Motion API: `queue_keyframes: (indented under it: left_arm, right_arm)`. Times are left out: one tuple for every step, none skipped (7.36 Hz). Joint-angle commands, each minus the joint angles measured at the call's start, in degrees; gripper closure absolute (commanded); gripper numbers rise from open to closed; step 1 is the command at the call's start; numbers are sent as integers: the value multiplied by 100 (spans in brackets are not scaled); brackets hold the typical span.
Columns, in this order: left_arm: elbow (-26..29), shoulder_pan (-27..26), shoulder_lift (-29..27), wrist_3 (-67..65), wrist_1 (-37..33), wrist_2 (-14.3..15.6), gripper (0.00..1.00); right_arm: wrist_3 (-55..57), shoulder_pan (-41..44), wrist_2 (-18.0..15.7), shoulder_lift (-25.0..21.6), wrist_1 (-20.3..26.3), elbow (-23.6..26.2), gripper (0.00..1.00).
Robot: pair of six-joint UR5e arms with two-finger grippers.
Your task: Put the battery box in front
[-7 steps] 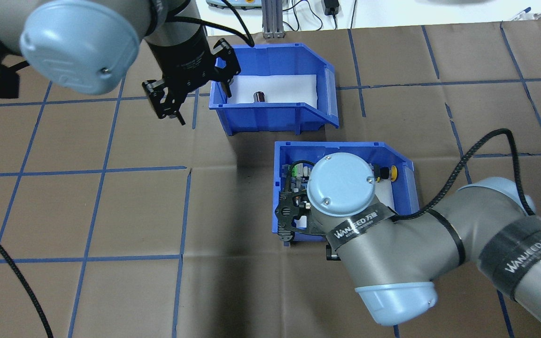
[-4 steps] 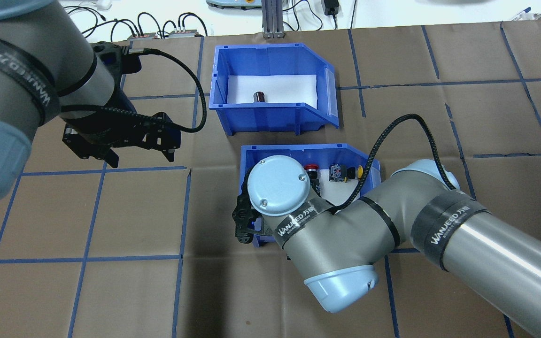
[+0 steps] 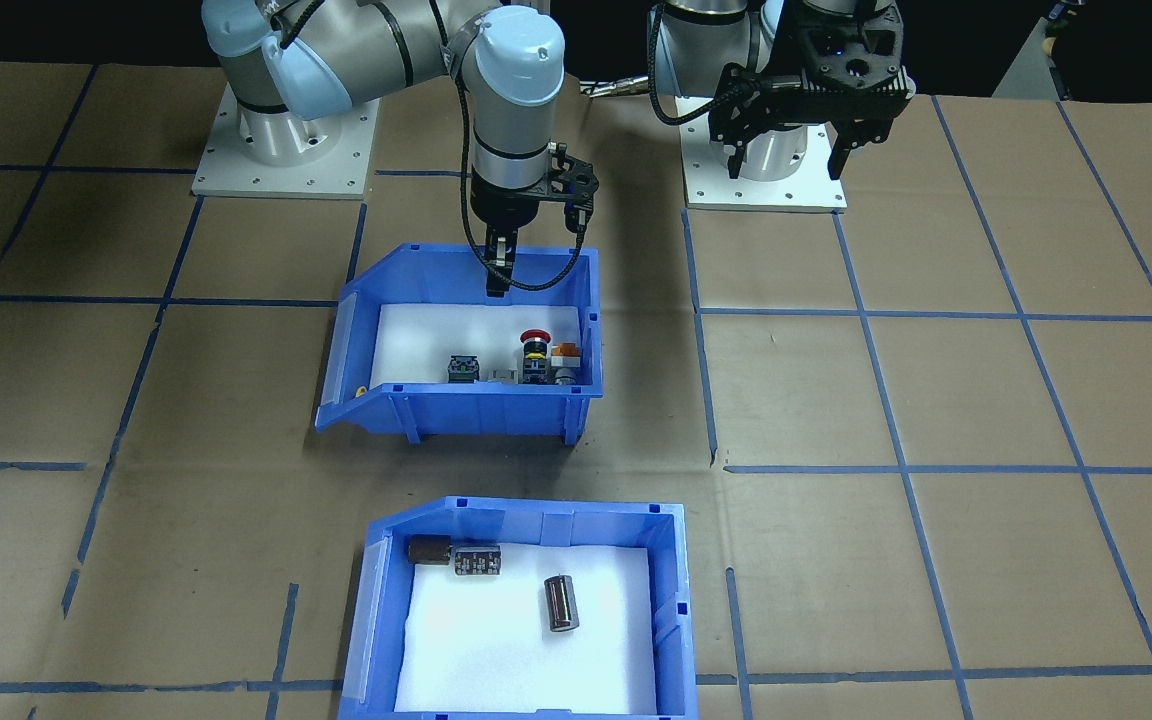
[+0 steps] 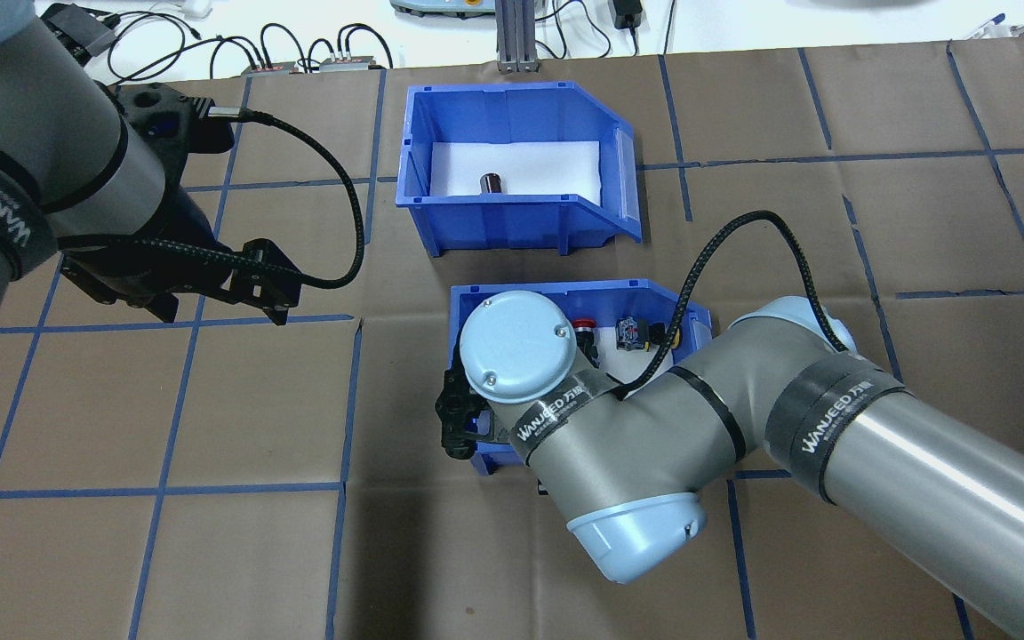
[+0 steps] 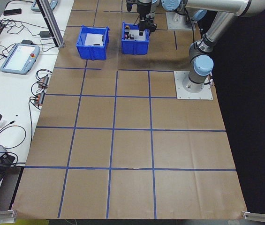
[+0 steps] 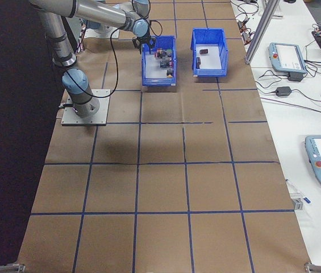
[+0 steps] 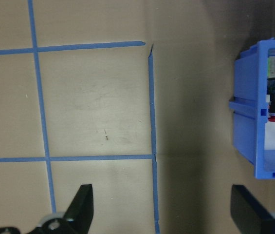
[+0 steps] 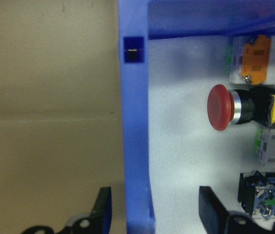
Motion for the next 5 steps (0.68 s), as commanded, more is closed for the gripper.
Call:
queue_keyframes:
  left_arm:
    - [-6, 20, -109, 16, 33, -37, 0]
    - [-15, 55, -109, 216, 33, -11, 0]
    - [-7, 194, -109, 436, 33, -54, 0]
    - [-6, 422, -118, 743, 33, -81, 0]
    - [-15, 589, -135, 981, 33, -351, 0]
  right_arm:
    - [16, -311, 10, -485, 46, 10, 0]
    - [51, -678, 45, -697, 47, 10, 0]
    - [78, -1126, 72, -786, 47, 1, 0]
    - [156, -1565, 89, -795, 90, -34, 0]
    - [810, -1874, 394, -813, 108, -147, 0]
